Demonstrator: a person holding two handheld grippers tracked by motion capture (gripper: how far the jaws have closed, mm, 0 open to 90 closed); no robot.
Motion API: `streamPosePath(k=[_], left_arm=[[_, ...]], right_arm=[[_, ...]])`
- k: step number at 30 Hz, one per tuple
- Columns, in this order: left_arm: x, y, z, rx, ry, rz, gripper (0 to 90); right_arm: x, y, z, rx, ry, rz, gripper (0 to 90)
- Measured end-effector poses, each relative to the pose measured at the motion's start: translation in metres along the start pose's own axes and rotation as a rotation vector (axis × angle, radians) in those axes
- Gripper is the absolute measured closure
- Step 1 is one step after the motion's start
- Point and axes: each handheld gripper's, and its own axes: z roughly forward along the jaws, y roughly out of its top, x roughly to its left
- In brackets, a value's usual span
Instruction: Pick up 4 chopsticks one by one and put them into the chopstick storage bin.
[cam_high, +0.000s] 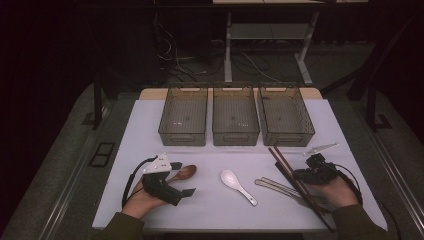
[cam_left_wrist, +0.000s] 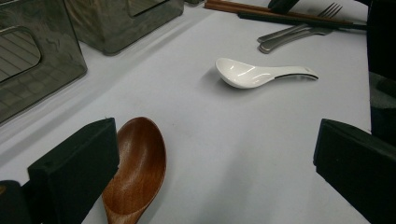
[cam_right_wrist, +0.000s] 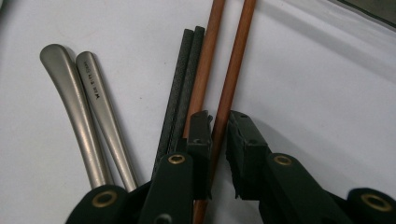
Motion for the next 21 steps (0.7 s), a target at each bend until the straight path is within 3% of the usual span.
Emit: streamPosePath(k=[21], left_arm=[[-0.0001,0.0002,-0.0001,-0.001,-0.002,0.002,0.0]], right_arm=[[-0.0007,0.0014,-0.0005,0.002,0.001,0.081,82.0]])
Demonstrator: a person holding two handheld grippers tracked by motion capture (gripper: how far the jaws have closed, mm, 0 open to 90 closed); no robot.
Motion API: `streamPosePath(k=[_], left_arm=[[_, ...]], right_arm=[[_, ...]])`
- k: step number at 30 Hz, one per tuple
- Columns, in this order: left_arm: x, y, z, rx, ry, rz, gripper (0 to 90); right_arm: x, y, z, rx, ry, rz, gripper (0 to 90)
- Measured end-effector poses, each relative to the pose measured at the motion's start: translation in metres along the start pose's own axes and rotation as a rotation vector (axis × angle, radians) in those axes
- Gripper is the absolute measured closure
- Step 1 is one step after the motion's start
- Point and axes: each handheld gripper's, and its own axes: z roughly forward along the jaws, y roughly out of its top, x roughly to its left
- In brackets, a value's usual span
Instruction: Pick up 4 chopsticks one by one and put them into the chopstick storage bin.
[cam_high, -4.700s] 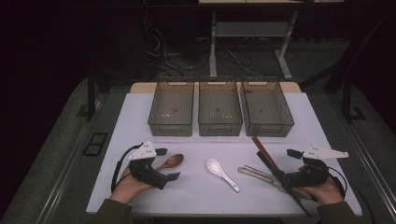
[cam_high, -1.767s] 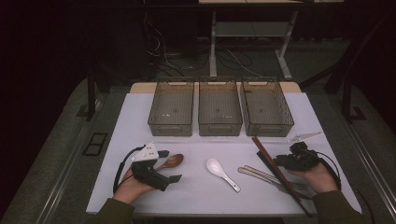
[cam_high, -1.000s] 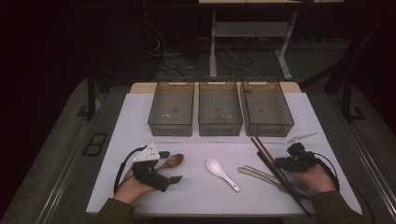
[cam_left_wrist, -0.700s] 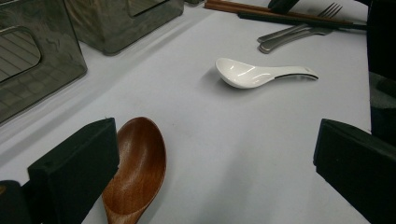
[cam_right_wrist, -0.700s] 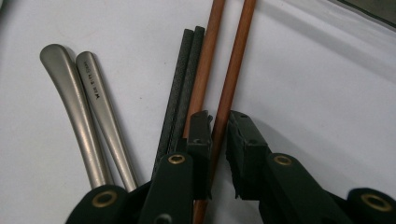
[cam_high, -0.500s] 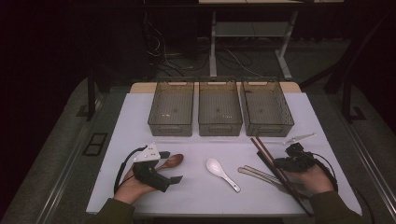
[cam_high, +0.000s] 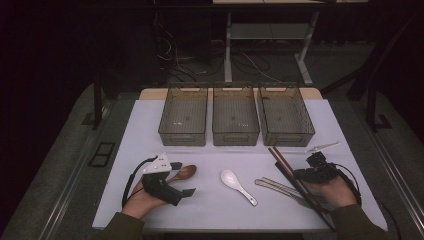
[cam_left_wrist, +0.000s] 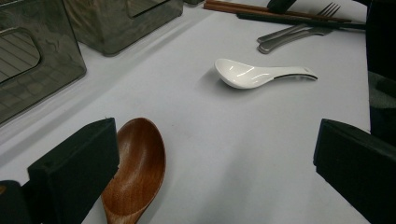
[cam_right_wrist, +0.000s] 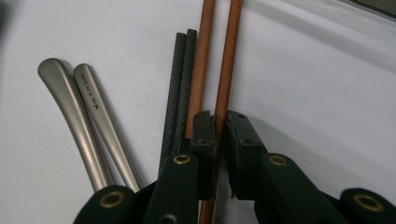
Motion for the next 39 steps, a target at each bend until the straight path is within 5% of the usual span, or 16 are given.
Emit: streamPosePath(k=[27,39], left_arm=[[0.000,0.000,0.000,-0.011,-0.007,0.004,0.0],[-0.001,0.000,0.000,-0.005,-0.012,0.003,0.0]], right_arm=[[0.000,0.002,-0.009,-0.033,0.031,0.027,84.0],[-0.003,0.004,-0.018,-0.075,0.043,-0.006,83.9]])
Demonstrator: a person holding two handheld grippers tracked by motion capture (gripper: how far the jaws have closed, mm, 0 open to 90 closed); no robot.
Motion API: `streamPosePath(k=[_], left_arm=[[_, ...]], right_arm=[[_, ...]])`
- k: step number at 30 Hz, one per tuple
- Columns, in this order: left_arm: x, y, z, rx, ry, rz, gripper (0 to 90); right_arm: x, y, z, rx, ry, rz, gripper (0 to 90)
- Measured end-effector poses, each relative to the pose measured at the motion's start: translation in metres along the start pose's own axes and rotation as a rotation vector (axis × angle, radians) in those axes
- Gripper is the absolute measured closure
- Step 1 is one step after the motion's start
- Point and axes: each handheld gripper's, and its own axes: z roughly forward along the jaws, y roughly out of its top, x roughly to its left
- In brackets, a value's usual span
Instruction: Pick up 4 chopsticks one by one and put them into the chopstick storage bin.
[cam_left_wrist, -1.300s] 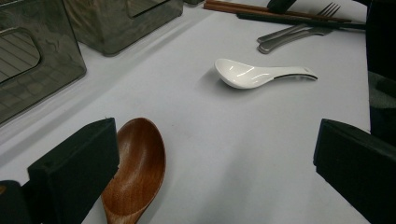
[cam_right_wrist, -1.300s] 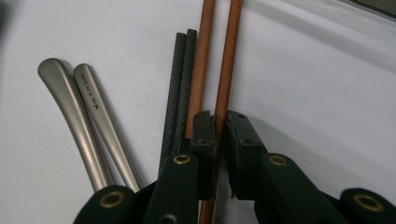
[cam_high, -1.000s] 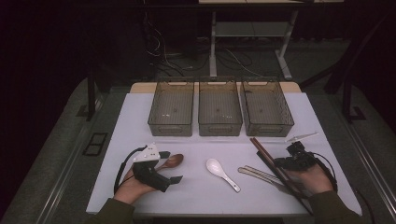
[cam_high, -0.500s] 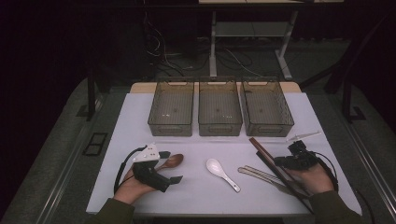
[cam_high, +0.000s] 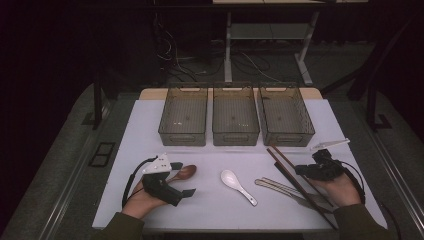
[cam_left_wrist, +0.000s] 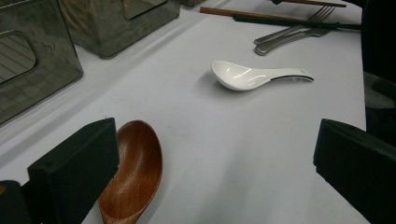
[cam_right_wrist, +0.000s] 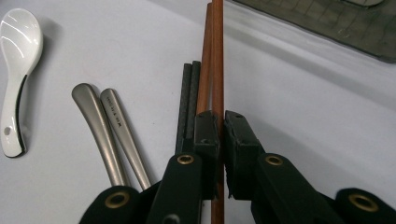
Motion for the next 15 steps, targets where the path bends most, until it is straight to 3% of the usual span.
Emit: streamPosePath(k=[15], left_arm=[[-0.0008,-0.0006,0.0009,-0.003,-0.001,-0.002,0.0]], right_arm=[[-0.0006,0.0035,-0.0101,-0.049,0.038,-0.051,83.9]])
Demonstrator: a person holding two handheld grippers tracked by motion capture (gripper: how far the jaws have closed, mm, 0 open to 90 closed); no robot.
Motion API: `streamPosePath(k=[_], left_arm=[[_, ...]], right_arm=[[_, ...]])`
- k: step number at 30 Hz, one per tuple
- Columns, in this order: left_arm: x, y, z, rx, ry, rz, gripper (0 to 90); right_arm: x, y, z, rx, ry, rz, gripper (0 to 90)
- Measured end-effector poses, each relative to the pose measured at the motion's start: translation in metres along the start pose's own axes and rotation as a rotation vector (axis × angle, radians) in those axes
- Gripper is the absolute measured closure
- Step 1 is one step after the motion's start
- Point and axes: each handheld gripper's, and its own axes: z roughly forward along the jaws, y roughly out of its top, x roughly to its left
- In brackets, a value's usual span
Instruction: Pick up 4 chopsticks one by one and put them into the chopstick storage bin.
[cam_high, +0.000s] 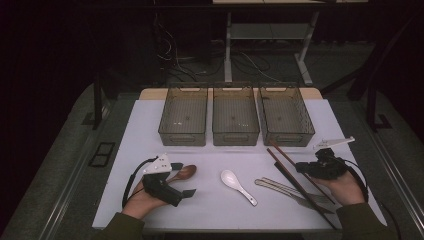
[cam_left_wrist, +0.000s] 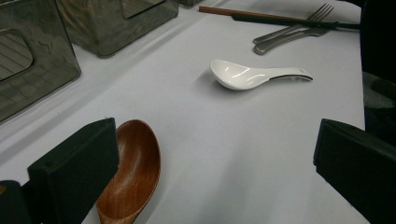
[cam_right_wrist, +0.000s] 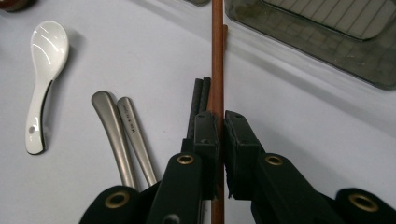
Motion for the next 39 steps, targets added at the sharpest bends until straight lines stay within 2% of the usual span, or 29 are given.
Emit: streamPosePath(k=[7,20,39], left_arm=[[0.000,0.000,0.001,0.005,0.000,0.000,0.0],[0.001,0.001,0.004,-0.003,0.000,-0.008,0.0],[0.000,0.003,0.002,-0.023,0.004,-0.029,0.0]], right_arm=[[0.002,0.006,-0.004,-0.036,0.029,-0.018,83.8],[0.009,0.015,-0.007,-0.066,0.050,-0.050,83.9],[0.024,0.042,-0.009,-0.111,0.083,-0.098,83.9]])
